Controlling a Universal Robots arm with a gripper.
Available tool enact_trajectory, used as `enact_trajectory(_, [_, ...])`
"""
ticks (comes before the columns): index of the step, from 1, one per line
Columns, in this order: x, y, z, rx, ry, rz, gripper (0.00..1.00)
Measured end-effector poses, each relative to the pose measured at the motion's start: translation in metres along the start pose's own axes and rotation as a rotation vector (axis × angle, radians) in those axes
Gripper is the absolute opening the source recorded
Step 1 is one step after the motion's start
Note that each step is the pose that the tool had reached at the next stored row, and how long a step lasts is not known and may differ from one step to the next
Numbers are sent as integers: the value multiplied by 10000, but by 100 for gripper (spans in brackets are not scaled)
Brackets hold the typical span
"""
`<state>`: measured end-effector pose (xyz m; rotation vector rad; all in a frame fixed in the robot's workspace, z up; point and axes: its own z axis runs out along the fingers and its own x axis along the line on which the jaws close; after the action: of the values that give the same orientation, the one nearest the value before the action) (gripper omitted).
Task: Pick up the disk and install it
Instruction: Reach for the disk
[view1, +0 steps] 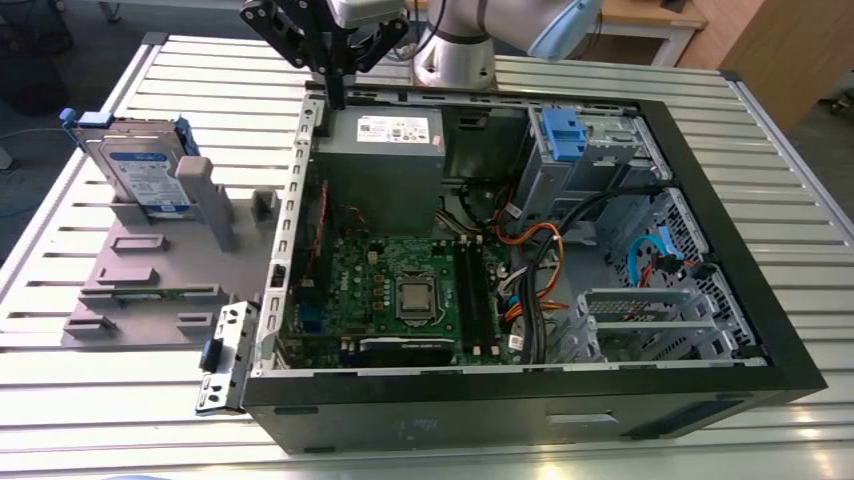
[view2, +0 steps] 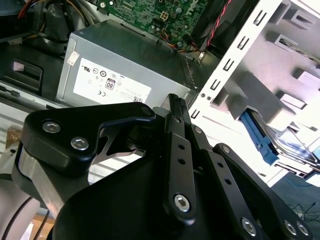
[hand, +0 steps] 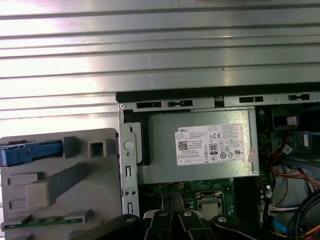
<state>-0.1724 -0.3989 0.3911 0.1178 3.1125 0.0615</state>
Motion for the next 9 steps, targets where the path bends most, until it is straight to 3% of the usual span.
enact_trajectory(9, [23, -2, -1, 4, 1, 0, 11])
